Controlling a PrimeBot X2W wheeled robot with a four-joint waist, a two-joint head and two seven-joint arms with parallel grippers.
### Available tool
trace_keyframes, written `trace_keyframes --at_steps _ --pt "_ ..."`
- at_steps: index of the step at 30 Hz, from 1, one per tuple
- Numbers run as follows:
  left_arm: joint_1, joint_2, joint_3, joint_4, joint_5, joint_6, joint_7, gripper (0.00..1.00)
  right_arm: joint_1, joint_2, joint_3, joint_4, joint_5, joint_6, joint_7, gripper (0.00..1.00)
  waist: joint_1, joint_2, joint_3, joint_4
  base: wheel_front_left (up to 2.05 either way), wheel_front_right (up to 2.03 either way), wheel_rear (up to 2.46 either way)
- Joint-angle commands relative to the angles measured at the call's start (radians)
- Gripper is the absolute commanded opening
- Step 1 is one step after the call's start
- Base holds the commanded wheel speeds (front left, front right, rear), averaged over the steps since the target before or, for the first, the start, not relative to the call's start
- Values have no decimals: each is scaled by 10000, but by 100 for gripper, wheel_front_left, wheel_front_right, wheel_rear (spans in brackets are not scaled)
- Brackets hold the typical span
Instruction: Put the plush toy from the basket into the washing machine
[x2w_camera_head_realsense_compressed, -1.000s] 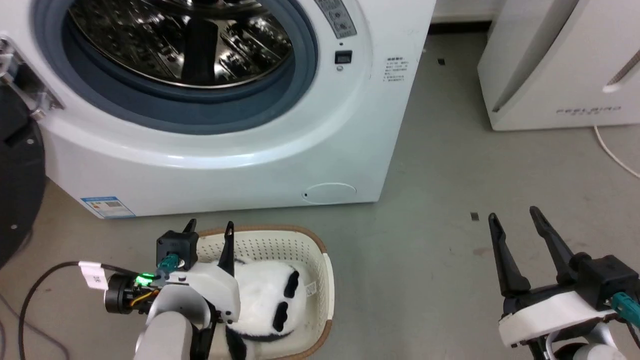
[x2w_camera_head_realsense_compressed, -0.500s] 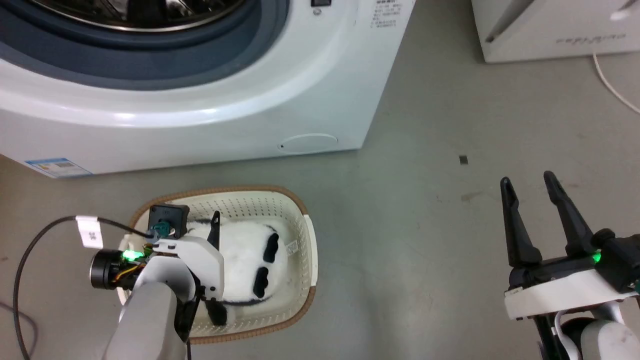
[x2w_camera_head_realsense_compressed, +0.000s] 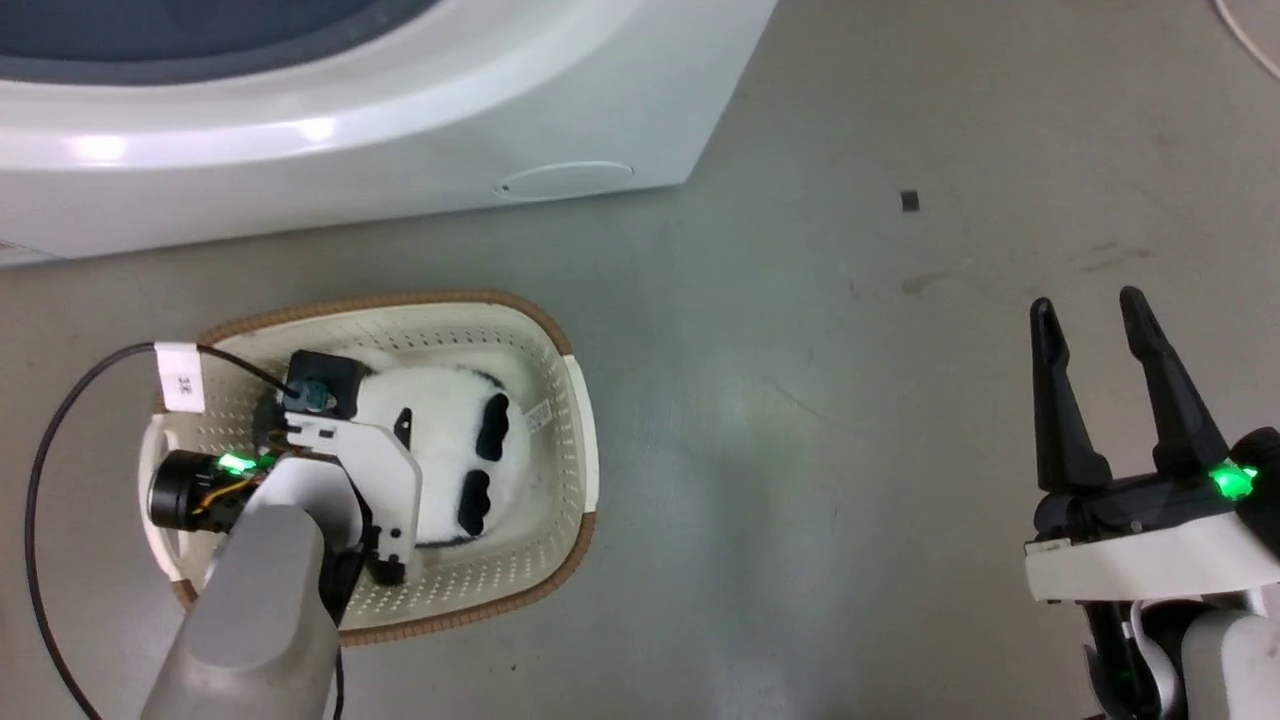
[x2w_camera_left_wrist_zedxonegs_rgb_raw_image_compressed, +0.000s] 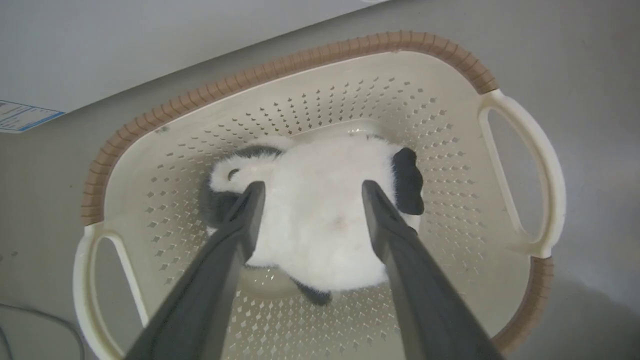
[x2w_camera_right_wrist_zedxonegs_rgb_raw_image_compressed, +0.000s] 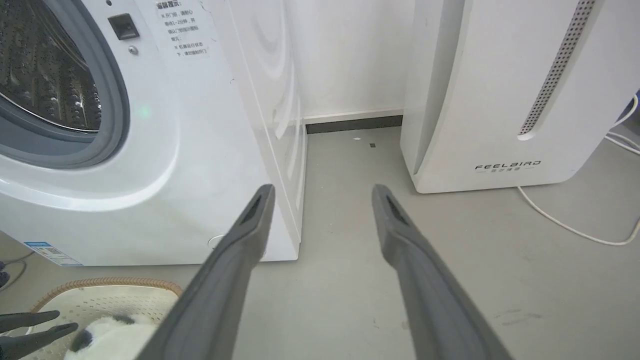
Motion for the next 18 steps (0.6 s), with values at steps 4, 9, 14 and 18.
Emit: trace_keyframes --at_steps 4,9,14,18 --pt "-585 209 -154 536 -96 -95 342 100 -330 0 -17 -212 217 -6 -157 100 -1 0 663 -210 0 0 0" --pt "-1058 343 -318 1051 -175 -182 667 100 -485 0 -31 -355 427 -6 -261 100 -1 0 1235 -339 0 0 0" --pt "-1502 460 -522 1566 -205 -217 869 100 -640 0 -72 -472 608 -6 -365 100 -1 0 1727 -440 0 0 0" --pt "-1869 518 -734 1977 -187 -232 1013 100 -745 0 -153 -566 801 -7 -448 100 -1 0 2106 -488 0 0 0"
